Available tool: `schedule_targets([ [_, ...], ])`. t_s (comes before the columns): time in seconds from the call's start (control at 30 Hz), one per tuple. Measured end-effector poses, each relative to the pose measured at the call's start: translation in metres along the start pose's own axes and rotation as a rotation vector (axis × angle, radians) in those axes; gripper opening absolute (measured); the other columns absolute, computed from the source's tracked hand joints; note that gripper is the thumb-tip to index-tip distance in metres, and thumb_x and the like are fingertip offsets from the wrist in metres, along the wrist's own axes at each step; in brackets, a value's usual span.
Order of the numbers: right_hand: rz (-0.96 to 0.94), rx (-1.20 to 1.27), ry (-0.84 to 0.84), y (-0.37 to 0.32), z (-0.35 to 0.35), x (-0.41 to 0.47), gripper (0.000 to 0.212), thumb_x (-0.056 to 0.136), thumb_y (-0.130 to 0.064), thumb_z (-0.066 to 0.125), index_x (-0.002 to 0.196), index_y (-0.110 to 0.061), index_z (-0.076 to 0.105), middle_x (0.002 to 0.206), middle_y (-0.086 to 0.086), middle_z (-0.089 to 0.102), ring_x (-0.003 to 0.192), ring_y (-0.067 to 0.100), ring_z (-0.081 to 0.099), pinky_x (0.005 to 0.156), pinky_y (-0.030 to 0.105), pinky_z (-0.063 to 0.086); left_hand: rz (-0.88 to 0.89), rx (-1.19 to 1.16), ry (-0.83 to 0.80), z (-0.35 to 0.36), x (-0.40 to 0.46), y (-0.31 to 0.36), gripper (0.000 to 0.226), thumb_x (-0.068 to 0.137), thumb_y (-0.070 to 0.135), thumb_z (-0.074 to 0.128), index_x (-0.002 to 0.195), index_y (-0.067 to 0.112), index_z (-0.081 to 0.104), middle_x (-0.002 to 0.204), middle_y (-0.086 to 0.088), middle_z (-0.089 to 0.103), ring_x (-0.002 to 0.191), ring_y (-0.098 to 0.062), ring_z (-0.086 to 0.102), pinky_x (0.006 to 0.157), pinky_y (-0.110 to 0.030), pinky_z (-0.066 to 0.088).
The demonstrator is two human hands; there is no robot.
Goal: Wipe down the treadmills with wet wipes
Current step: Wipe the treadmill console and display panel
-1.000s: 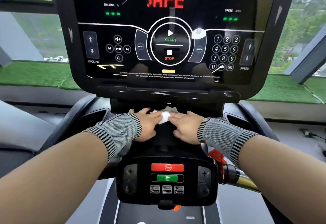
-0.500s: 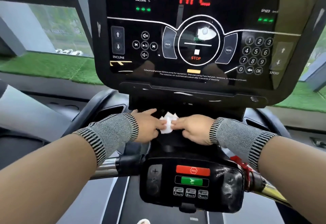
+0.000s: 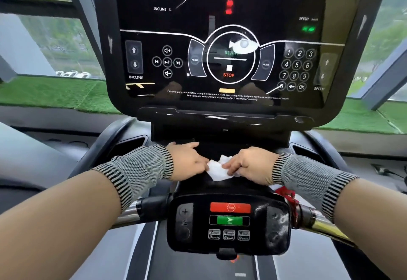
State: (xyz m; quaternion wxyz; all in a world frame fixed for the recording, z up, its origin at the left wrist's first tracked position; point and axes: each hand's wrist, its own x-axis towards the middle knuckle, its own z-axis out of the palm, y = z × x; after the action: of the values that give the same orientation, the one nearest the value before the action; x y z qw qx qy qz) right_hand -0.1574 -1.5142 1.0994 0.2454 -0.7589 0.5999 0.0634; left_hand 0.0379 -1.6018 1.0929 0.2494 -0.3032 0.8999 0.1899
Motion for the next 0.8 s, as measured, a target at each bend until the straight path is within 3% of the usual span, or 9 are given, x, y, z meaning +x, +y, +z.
schedule_targets([
  [0.2,0.132,-0.303,-0.008,0.016,0.002,-0.022,0.032,0.095,-0.021,0.041,0.119,-0.022,0.062,0.134,-0.005,0.056,0.128,0.018,0.045,0.105,0.038,0.034,0.079,0.055,0.113,-0.005,0.02,0.059,0.043,0.102,0.03,0.028,0.143,0.032,0.042,0.156,0.015,0.024,0.147,-0.014,0.007,0.116,-0.056,0.001],
  [0.4,0.18,-0.391,-0.001,0.013,0.001,-0.014,0.037,0.096,-0.027,0.036,0.126,-0.012,0.051,0.147,0.004,0.038,0.133,0.019,0.039,0.108,0.046,0.026,0.018,0.078,0.078,-0.002,0.031,0.052,0.046,0.102,0.039,0.026,0.148,0.037,0.027,0.157,0.022,0.013,0.148,-0.012,-0.003,0.111,-0.062,-0.004],
  [0.5,0.135,-0.343,-0.018,0.013,-0.001,-0.001,0.045,0.098,-0.027,0.035,0.138,-0.007,0.04,0.157,0.01,0.021,0.143,0.02,0.023,0.114,0.041,0.022,-0.026,0.062,0.076,-0.002,0.026,0.045,0.05,0.102,0.04,0.024,0.151,0.034,0.02,0.158,0.021,0.007,0.147,-0.011,-0.008,0.112,-0.061,-0.005],
  [0.63,0.058,-0.255,0.047,0.004,-0.003,0.017,0.039,0.094,-0.022,0.041,0.127,-0.006,0.053,0.146,0.01,0.04,0.13,0.025,0.042,0.109,0.031,0.031,-0.056,0.065,0.083,-0.004,0.01,0.029,0.049,0.102,0.04,0.023,0.15,0.033,0.024,0.159,0.019,0.009,0.147,-0.013,-0.009,0.114,-0.06,-0.003],
  [0.8,-0.019,-0.078,0.117,-0.02,-0.007,0.037,0.03,0.092,-0.014,0.047,0.116,-0.003,0.062,0.144,0.005,0.043,0.134,0.017,0.038,0.11,0.021,0.025,-0.097,0.035,0.167,-0.001,-0.021,-0.004,0.048,0.102,0.034,0.026,0.15,0.031,0.025,0.159,0.019,0.007,0.148,-0.016,-0.007,0.115,-0.059,0.003],
])
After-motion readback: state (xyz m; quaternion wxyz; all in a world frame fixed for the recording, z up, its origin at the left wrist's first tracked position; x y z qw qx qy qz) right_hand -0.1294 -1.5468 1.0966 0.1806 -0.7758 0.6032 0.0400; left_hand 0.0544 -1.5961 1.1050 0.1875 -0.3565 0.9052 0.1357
